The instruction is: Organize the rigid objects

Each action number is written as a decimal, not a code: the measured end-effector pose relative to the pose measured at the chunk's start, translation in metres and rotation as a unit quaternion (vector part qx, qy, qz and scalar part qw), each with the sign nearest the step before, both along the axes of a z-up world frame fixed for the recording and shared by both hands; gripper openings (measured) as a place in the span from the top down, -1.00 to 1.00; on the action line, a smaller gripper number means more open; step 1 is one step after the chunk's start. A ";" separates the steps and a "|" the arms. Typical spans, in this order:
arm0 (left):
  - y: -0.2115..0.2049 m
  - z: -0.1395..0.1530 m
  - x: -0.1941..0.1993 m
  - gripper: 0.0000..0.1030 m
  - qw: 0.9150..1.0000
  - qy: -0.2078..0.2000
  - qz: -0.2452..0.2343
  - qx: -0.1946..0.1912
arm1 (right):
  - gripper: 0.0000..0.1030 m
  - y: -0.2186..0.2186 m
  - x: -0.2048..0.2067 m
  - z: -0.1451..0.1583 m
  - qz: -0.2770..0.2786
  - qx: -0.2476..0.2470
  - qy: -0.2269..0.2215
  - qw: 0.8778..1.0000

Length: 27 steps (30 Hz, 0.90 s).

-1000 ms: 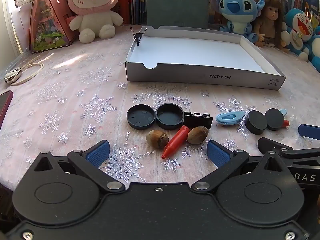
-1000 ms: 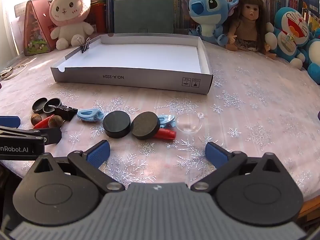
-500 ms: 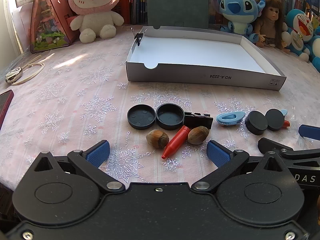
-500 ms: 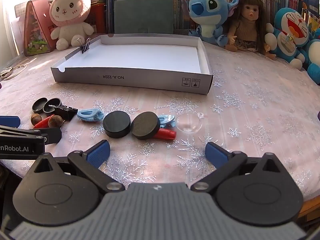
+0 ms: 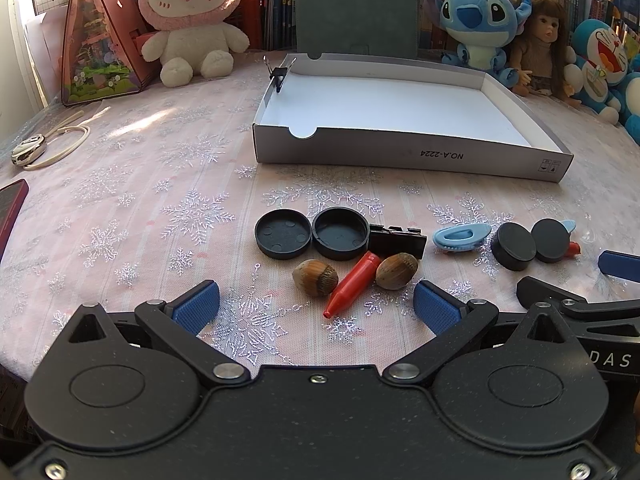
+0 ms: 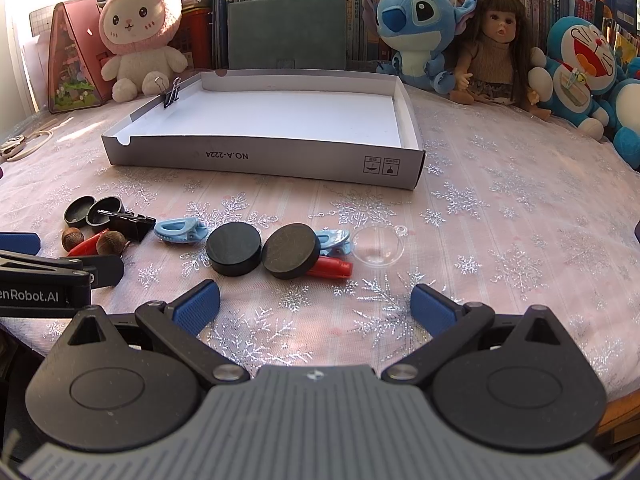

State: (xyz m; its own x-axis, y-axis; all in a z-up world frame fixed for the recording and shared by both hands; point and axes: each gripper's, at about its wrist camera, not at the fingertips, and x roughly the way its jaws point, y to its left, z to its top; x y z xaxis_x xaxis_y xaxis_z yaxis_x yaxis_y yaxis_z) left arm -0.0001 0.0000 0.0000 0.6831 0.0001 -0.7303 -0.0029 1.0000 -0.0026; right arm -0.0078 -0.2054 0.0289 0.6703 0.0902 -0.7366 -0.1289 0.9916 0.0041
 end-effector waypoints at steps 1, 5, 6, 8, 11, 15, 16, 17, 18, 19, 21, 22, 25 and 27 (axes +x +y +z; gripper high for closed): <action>0.000 0.000 0.000 -1.00 1.000 0.000 0.000 0.000 | -1.00 0.000 0.000 0.000 0.000 0.000 0.000 1.000; 0.000 0.000 0.000 -1.00 1.000 0.000 0.000 0.000 | -1.00 0.000 0.000 0.000 0.000 0.000 0.000 1.000; 0.000 0.000 0.000 -1.00 1.000 0.000 0.000 0.000 | -1.00 0.000 0.000 0.000 0.000 0.000 0.000 1.000; 0.000 0.000 0.000 -1.00 1.000 0.000 0.000 0.000 | -1.00 0.000 0.000 0.000 0.000 0.000 -0.001 1.000; 0.000 0.000 0.000 -1.00 1.000 0.000 0.000 0.000 | -1.00 0.000 0.000 0.000 0.000 0.000 -0.001 1.000; 0.000 0.000 0.000 -1.00 1.000 -0.001 0.000 0.000 | -1.00 0.000 -0.001 0.000 0.000 0.000 -0.001 1.000; 0.000 0.000 0.000 -1.00 1.000 -0.001 0.000 0.000 | -1.00 0.000 -0.001 0.000 0.000 0.000 -0.001 1.000; 0.000 0.000 0.000 -1.00 1.000 -0.001 0.000 0.000 | -1.00 0.000 -0.001 0.000 0.000 0.000 -0.001 1.000; 0.000 0.000 0.000 -1.00 1.000 -0.001 0.000 0.000 | -1.00 0.000 -0.001 0.000 0.000 0.000 -0.001 1.000; 0.000 0.000 0.000 -1.00 1.000 -0.001 0.000 0.000 | -1.00 0.000 -0.001 0.000 0.000 0.000 -0.001 1.000; 0.000 0.000 0.000 -1.00 1.000 -0.001 0.000 0.000 | -1.00 0.000 -0.001 0.000 0.000 0.000 -0.001 1.000; 0.000 0.000 0.000 -1.00 1.000 -0.002 -0.001 0.001 | -1.00 0.000 -0.001 0.000 0.000 0.000 -0.001 1.000; 0.002 0.000 -0.001 -1.00 1.000 -0.005 -0.002 0.001 | -1.00 0.001 -0.001 -0.001 -0.002 0.000 -0.002 1.000; 0.003 0.001 -0.001 -1.00 1.000 -0.007 -0.005 0.001 | -1.00 0.000 -0.002 0.000 -0.003 0.001 -0.006 1.000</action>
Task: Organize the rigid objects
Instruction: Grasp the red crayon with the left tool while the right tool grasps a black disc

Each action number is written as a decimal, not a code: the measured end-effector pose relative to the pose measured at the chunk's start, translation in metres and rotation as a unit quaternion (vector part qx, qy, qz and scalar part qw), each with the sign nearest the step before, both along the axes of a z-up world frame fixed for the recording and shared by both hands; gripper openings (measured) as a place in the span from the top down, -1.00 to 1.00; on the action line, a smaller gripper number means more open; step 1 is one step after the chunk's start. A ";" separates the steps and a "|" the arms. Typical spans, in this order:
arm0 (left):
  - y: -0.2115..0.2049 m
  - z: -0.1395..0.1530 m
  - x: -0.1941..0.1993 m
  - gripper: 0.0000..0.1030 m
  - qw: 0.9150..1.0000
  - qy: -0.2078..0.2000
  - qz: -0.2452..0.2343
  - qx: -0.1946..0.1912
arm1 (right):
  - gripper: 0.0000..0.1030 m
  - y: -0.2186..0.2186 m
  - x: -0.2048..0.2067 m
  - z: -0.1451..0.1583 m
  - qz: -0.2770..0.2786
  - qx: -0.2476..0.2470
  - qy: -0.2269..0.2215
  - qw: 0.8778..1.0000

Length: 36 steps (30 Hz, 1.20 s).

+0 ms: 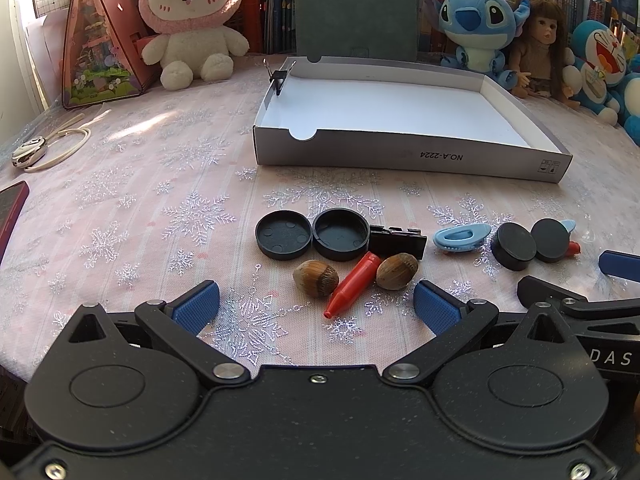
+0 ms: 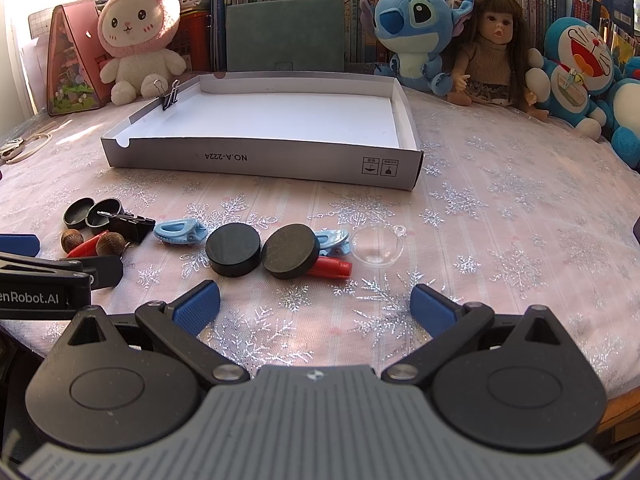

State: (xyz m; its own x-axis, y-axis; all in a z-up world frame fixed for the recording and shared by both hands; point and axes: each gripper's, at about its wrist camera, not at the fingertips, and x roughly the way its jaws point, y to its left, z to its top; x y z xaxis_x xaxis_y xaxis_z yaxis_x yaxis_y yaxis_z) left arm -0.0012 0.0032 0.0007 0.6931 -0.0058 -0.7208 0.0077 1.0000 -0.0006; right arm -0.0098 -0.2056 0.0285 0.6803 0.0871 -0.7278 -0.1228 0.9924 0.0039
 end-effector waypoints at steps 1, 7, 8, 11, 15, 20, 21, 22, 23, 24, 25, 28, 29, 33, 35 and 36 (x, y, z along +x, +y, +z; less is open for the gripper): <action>0.000 0.000 0.000 -1.00 1.000 -0.001 -0.002 0.000 | -1.00 -0.001 -0.001 0.000 -0.001 0.000 -0.004 1.000; 0.005 -0.002 -0.007 -1.00 1.000 -0.028 -0.011 0.002 | -1.00 -0.001 -0.009 -0.005 -0.015 0.002 -0.032 0.999; 0.005 -0.004 -0.008 -1.00 0.999 -0.036 -0.009 0.002 | -1.00 0.000 -0.010 -0.006 -0.019 0.003 -0.037 0.999; 0.005 -0.006 -0.011 -1.00 0.999 -0.044 -0.005 0.002 | -1.00 0.001 -0.012 -0.008 -0.018 0.005 -0.050 0.999; 0.005 -0.003 -0.011 -0.92 0.999 -0.037 -0.002 -0.004 | -1.00 -0.001 -0.013 -0.009 -0.006 0.009 -0.056 0.998; 0.009 0.006 -0.022 -0.15 0.998 -0.049 -0.012 -0.023 | -0.93 -0.006 -0.017 -0.007 0.006 0.021 -0.064 0.998; 0.010 0.009 -0.023 0.02 0.998 -0.050 -0.016 -0.030 | -0.88 -0.007 -0.018 -0.006 0.008 0.023 -0.066 0.998; 0.011 0.011 -0.025 0.09 0.998 -0.051 -0.021 -0.037 | -0.84 -0.008 -0.019 -0.005 0.008 0.026 -0.069 0.997; 0.011 0.013 -0.028 0.12 0.997 -0.052 -0.025 -0.043 | -0.77 -0.009 -0.020 -0.003 0.008 0.030 -0.072 0.997; 0.011 0.017 -0.032 0.20 0.997 -0.056 -0.034 -0.049 | -0.71 -0.010 -0.021 -0.002 0.009 0.035 -0.075 0.997; 0.011 0.019 -0.034 0.28 0.996 -0.059 -0.041 -0.051 | -0.68 -0.011 -0.022 0.000 0.011 0.039 -0.076 0.996; 0.007 0.025 -0.041 0.50 0.994 -0.064 -0.066 -0.055 | -0.51 -0.012 -0.024 0.002 0.016 0.038 -0.079 0.996; 0.006 0.025 -0.041 0.52 0.994 -0.063 -0.072 -0.059 | -0.38 -0.011 -0.024 0.003 0.018 0.034 -0.081 0.996; 0.005 0.018 -0.037 0.73 0.995 -0.048 -0.071 -0.060 | 0.08 -0.008 -0.026 0.005 0.023 0.031 -0.082 0.996; 0.005 0.015 -0.035 0.74 0.995 -0.050 -0.068 -0.051 | 0.10 -0.007 -0.026 0.005 0.028 0.030 -0.083 0.996; 0.005 0.015 -0.034 0.74 0.995 -0.052 -0.067 -0.046 | 0.11 -0.006 -0.026 0.005 0.030 0.028 -0.084 0.996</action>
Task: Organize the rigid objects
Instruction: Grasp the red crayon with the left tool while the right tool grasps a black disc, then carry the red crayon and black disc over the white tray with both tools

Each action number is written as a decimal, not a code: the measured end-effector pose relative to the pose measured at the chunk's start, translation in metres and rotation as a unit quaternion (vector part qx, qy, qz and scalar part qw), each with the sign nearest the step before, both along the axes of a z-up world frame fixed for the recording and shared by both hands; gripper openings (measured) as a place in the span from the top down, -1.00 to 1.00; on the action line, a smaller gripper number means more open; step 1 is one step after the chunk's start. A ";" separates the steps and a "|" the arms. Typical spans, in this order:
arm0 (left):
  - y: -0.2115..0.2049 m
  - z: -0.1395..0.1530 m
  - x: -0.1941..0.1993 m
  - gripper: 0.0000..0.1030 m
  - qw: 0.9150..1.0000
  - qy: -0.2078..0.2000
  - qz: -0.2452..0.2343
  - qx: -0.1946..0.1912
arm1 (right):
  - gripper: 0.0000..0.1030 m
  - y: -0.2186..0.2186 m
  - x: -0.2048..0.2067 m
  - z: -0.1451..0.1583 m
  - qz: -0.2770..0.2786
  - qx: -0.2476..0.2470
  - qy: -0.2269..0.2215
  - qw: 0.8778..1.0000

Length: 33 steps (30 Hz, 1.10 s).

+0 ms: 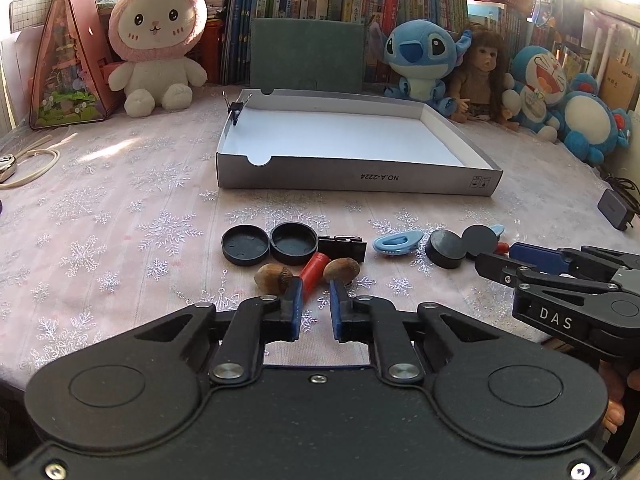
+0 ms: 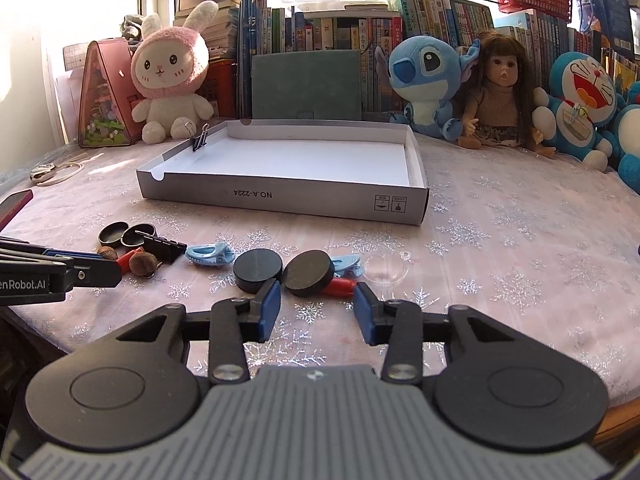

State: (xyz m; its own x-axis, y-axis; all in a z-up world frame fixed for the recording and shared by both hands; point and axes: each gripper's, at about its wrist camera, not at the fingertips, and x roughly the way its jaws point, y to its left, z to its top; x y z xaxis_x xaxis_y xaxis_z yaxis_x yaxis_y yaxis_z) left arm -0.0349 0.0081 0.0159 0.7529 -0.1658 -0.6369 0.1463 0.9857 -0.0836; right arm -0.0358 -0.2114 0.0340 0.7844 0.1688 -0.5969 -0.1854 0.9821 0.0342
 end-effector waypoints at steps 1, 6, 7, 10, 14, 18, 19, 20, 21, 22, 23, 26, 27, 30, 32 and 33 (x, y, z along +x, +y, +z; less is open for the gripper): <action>0.000 0.000 0.001 0.74 1.000 -0.003 0.001 0.004 | 0.11 0.001 0.001 0.000 0.001 -0.001 0.000 1.000; 0.002 -0.002 0.009 0.73 1.000 -0.002 0.000 0.000 | 0.28 0.003 0.006 0.000 0.006 0.002 0.002 1.000; 0.003 -0.003 0.011 0.73 1.000 -0.001 -0.001 -0.002 | 0.29 0.003 0.007 0.000 0.005 0.003 0.002 1.000; 0.003 -0.006 0.017 0.73 1.000 0.003 -0.001 -0.001 | 0.31 0.004 0.010 0.001 0.005 -0.001 -0.003 1.000; 0.004 -0.009 0.021 0.72 1.000 0.003 -0.005 0.005 | 0.31 0.006 0.015 0.000 0.008 -0.015 -0.004 1.000; 0.003 -0.011 0.022 0.71 1.000 0.001 -0.010 0.005 | 0.24 0.011 0.018 -0.001 0.018 -0.030 -0.009 0.999; 0.003 -0.012 0.022 0.71 1.000 0.000 -0.010 0.005 | 0.21 0.013 0.018 -0.001 0.021 -0.034 -0.011 0.999; 0.003 -0.012 0.023 0.71 1.000 -0.001 -0.010 0.004 | 0.19 0.014 0.019 -0.002 0.023 -0.037 -0.012 0.999; 0.003 -0.012 0.024 0.71 1.000 -0.002 -0.010 0.005 | 0.19 0.015 0.020 -0.002 0.025 -0.038 -0.012 0.999; 0.002 -0.013 0.025 0.71 1.000 -0.003 -0.011 0.005 | 0.18 0.016 0.020 -0.003 0.026 -0.039 -0.012 0.999; 0.002 -0.013 0.026 0.71 1.000 -0.004 -0.011 0.006 | 0.18 0.018 0.021 -0.004 0.027 -0.041 -0.012 0.999; -0.001 -0.013 0.030 0.71 1.000 -0.008 -0.012 0.010 | 0.16 0.022 0.024 -0.006 0.031 -0.049 -0.015 0.998; -0.002 -0.013 0.032 0.71 1.000 -0.009 -0.013 0.012 | 0.16 0.022 0.024 -0.006 0.033 -0.050 -0.015 0.998; -0.004 -0.014 0.034 0.70 1.000 -0.013 -0.014 0.014 | -0.02 0.024 0.026 -0.008 0.036 -0.049 -0.015 0.998; -0.005 -0.015 0.035 0.70 1.000 -0.014 -0.014 0.013 | -0.03 0.025 0.027 -0.009 0.037 -0.052 -0.018 0.998; -0.005 -0.015 0.035 0.69 1.000 -0.016 -0.014 0.013 | -0.04 0.026 0.027 -0.009 0.036 -0.053 -0.019 0.998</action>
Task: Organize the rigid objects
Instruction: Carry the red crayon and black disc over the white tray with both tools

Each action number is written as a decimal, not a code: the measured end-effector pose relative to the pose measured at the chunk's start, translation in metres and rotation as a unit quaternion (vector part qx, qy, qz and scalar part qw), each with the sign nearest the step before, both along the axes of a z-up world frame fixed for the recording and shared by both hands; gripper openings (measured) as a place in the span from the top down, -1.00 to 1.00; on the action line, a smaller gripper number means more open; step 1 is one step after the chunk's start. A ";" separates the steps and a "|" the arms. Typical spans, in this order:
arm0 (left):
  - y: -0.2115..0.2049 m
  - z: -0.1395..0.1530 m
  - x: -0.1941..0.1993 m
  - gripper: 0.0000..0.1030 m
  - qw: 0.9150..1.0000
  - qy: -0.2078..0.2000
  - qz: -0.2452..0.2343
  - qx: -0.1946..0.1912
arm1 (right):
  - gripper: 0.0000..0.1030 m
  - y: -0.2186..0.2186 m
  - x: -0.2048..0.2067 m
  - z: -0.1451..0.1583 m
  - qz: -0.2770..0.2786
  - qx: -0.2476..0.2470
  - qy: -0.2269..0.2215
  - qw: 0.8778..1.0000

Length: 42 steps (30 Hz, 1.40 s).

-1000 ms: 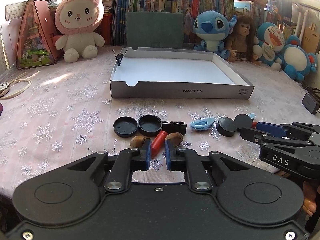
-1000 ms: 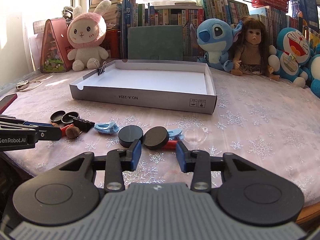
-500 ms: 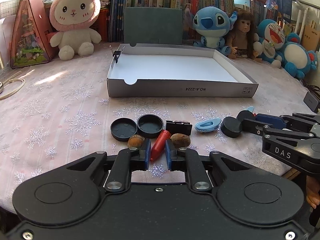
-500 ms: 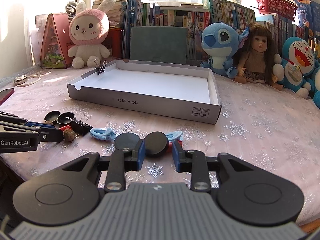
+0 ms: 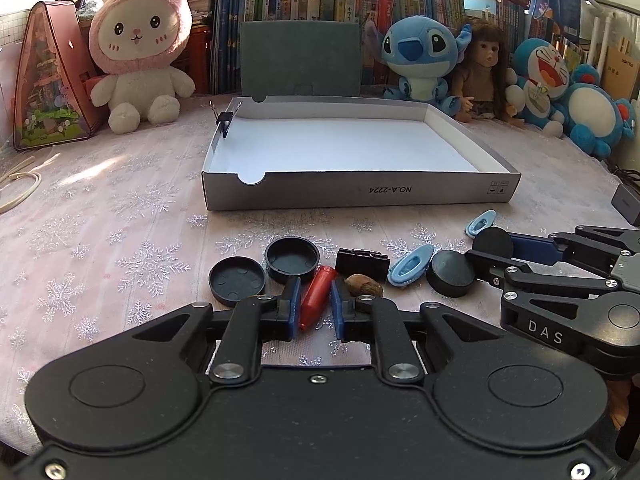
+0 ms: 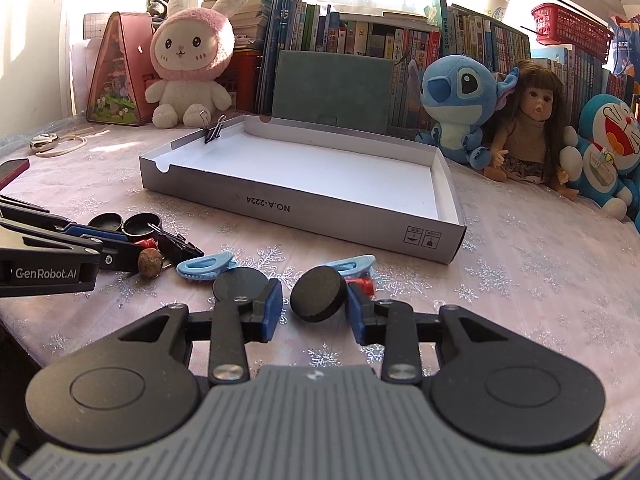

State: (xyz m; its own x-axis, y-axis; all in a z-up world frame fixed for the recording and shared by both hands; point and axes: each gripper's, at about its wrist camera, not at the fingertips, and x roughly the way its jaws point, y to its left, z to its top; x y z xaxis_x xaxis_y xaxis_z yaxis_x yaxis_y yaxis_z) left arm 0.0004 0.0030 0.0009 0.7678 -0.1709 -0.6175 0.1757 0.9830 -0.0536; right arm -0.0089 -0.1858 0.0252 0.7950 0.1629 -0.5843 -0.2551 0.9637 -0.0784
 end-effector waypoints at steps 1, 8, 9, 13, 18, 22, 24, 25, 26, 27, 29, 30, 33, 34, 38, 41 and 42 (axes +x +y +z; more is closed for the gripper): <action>0.000 0.000 0.000 0.68 1.000 -0.001 0.000 0.000 | -0.05 0.001 0.000 0.000 -0.001 -0.003 -0.001 1.000; 0.002 -0.001 -0.001 0.67 1.000 -0.005 0.005 -0.009 | -0.06 0.001 -0.004 0.001 -0.005 -0.016 -0.017 1.000; 0.002 -0.001 -0.001 0.67 1.000 -0.007 0.004 -0.008 | -0.06 0.001 -0.005 0.001 -0.005 -0.019 -0.021 1.000; -0.001 -0.002 -0.003 0.67 1.000 -0.012 0.002 0.003 | -0.07 0.001 -0.006 0.001 -0.002 -0.023 -0.025 0.999; -0.002 0.000 -0.007 0.81 1.000 -0.013 0.001 -0.007 | 0.25 0.002 -0.006 0.001 0.002 -0.013 -0.012 1.000; -0.001 0.005 -0.011 0.82 1.000 -0.014 -0.001 -0.015 | 0.25 -0.002 -0.007 0.006 0.000 0.009 -0.007 1.000; 0.001 0.009 -0.012 0.82 1.000 -0.015 -0.001 -0.022 | 0.25 -0.005 -0.007 0.009 -0.003 0.016 -0.008 1.000; 0.003 0.012 -0.012 0.82 0.999 -0.015 0.000 -0.028 | 0.25 -0.006 -0.006 0.012 -0.004 0.022 -0.008 1.000; 0.005 0.014 -0.011 0.82 0.999 -0.015 0.001 -0.035 | 0.25 -0.008 -0.005 0.014 -0.006 0.028 -0.006 1.000; 0.006 0.018 -0.010 0.82 0.999 -0.014 0.002 -0.044 | 0.25 -0.010 -0.003 0.016 -0.009 0.035 -0.002 0.999; 0.010 0.023 -0.005 0.82 0.998 -0.010 -0.002 -0.060 | 0.25 -0.015 0.002 0.019 -0.014 0.054 0.009 0.998; 0.013 0.026 0.000 0.82 0.998 -0.008 -0.003 -0.068 | 0.25 -0.018 0.005 0.020 -0.017 0.063 0.013 0.998; 0.018 0.038 0.013 0.82 0.997 -0.008 -0.005 -0.079 | 0.25 -0.028 0.018 0.026 -0.029 0.093 0.027 0.995; 0.018 0.042 0.018 0.82 0.997 -0.010 -0.007 -0.082 | 0.25 -0.032 0.022 0.028 -0.033 0.103 0.030 0.994; 0.022 0.059 0.041 0.82 0.994 -0.007 -0.018 -0.108 | 0.25 -0.042 0.043 0.040 -0.043 0.129 0.039 0.990; 0.023 0.069 0.063 0.82 0.992 -0.001 -0.021 -0.124 | 0.25 -0.046 0.065 0.047 -0.045 0.135 0.052 0.988; 0.022 0.072 0.070 0.82 0.992 -0.002 -0.022 -0.121 | 0.25 -0.047 0.073 0.049 -0.046 0.138 0.058 0.988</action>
